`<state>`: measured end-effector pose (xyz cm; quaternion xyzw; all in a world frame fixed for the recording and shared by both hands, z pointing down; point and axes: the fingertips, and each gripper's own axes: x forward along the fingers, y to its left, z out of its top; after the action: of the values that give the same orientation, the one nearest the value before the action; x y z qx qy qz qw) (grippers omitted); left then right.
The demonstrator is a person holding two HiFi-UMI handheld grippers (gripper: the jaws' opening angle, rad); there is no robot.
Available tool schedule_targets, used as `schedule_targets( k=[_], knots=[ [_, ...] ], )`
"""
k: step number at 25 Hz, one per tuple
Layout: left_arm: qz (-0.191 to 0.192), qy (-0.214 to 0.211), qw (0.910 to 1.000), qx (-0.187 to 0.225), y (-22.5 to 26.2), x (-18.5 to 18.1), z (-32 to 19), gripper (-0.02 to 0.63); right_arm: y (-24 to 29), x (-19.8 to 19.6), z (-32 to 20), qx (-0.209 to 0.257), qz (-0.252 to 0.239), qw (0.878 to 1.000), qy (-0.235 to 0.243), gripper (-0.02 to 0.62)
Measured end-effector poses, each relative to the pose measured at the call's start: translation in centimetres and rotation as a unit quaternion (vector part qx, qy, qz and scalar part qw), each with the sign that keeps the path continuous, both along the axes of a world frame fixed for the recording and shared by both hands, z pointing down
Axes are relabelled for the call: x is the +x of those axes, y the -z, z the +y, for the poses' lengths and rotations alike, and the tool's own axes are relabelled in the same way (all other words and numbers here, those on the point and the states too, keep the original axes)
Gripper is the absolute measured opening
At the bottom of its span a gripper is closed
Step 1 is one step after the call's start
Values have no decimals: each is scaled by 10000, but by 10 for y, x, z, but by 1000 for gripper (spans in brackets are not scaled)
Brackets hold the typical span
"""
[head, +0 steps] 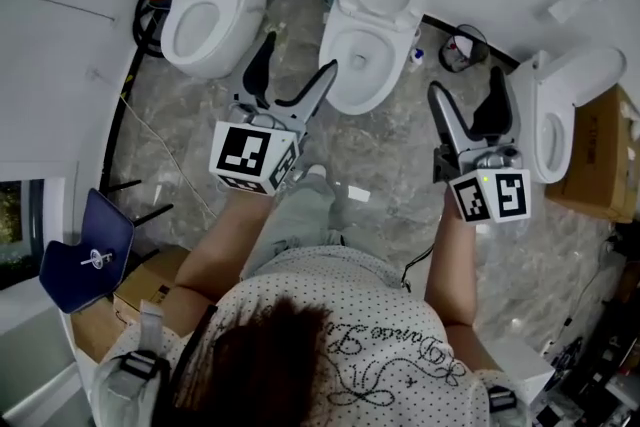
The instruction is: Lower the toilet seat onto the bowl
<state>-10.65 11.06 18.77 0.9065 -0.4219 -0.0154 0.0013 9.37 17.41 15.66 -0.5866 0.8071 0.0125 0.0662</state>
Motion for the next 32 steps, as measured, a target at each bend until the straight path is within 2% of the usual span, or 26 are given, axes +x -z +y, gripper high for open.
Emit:
schedule_targets(
  k=[3, 8, 12, 16, 19, 27, 32],
  knots=[
    [-44, -92, 9999, 13, -1, 0, -34, 370, -3, 1, -27, -34, -49, 9999, -134, 457],
    [48, 60, 9999, -65, -7, -3, -72, 370, -9, 7, -58, -164, -178, 9996, -168, 453],
    [1, 73, 9998, -192, -17, 9, -98, 370, -15, 23, -90, -213, -164, 9995, -143, 451],
    [-26, 252, 9995, -162, -18, 21, -131, 370, -16, 35, -133, -199, -208, 9996, 82, 442],
    [-24, 426, 9989, -183, -20, 32, -159, 370, -13, 45, -171, -169, -40, 9995, 271, 442],
    [47, 903, 9959, -5, -1, 88, -253, 370, 4, 106, -287, -57, 84, 9963, 857, 442],
    [56, 1307, 9914, -99, -4, 91, -278, 370, -4, 120, -327, -133, 18, 9935, 1130, 433]
  ],
)
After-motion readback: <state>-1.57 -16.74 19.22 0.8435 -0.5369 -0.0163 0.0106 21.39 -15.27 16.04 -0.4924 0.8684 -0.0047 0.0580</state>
